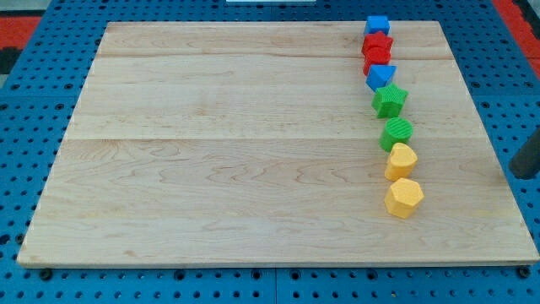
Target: Move your arm to the green star
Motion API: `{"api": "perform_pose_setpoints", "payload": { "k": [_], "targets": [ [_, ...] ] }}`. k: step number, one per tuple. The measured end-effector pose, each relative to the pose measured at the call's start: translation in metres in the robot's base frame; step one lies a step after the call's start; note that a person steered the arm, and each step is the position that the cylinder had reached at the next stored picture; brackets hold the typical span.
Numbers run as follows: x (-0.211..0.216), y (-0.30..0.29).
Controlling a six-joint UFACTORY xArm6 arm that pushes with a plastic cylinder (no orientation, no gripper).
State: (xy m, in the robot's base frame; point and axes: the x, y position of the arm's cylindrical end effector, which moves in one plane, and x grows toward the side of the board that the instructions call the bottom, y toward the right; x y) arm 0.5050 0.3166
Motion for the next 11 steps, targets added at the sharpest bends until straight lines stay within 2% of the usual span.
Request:
{"api": "perform_pose_setpoints", "payload": {
  "k": [4,5,7,8,11],
  "targets": [
    [-0.009,-0.003],
    [-0.030,-0.007],
    [-0.127,-0.050],
    [-0.132,-0.097],
    [-0.131,-0.110]
  ]
}}
